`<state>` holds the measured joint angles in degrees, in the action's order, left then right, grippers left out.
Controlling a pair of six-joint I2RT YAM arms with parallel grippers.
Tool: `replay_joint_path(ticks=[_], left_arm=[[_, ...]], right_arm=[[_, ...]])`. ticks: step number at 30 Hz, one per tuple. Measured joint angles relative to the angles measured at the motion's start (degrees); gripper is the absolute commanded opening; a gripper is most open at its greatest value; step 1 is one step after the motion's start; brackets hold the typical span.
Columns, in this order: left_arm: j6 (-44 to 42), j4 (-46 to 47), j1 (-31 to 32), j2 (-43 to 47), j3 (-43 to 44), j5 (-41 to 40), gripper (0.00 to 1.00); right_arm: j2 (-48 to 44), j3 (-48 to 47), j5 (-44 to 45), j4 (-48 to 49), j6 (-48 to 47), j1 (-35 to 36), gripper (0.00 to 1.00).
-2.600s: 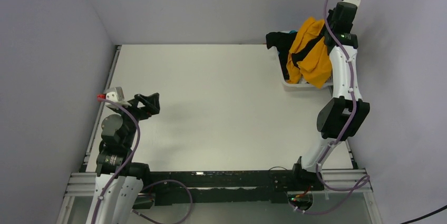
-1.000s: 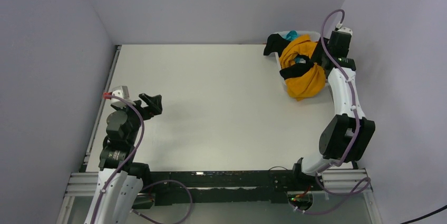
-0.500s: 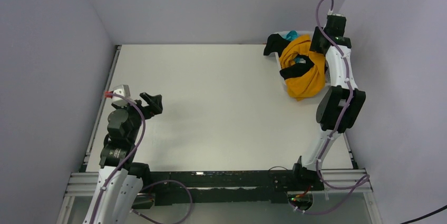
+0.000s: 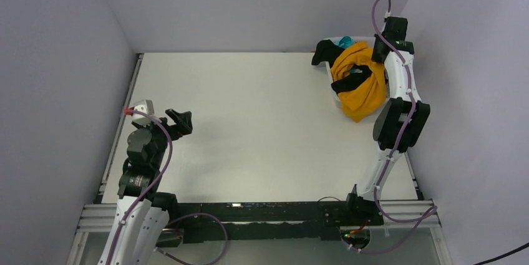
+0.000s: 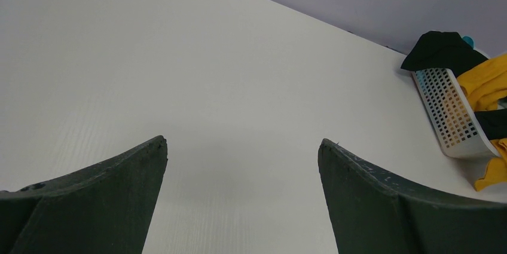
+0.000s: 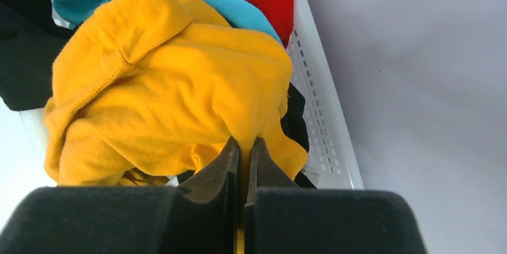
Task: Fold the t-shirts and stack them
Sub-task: Grab crumpled tshirt from bin with the right arm
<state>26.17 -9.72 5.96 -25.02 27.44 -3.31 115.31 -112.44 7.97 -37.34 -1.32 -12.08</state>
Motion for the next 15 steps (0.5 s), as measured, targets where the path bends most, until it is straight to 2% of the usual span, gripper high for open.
replay_joint_path(ticks=[7, 15], left_arm=[[0.00, 0.46, 0.00, -1.11, 0.00, 0.00, 0.99], [0.02, 0.50, 0.00, -1.07, 0.00, 0.04, 0.99]], right_arm=[[-1.22, -1.55, 1.27, 0.17, 0.48, 0.02, 0.00], [-4.48, -8.02, 6.14, 2.62, 0.90, 0.15, 0.00]])
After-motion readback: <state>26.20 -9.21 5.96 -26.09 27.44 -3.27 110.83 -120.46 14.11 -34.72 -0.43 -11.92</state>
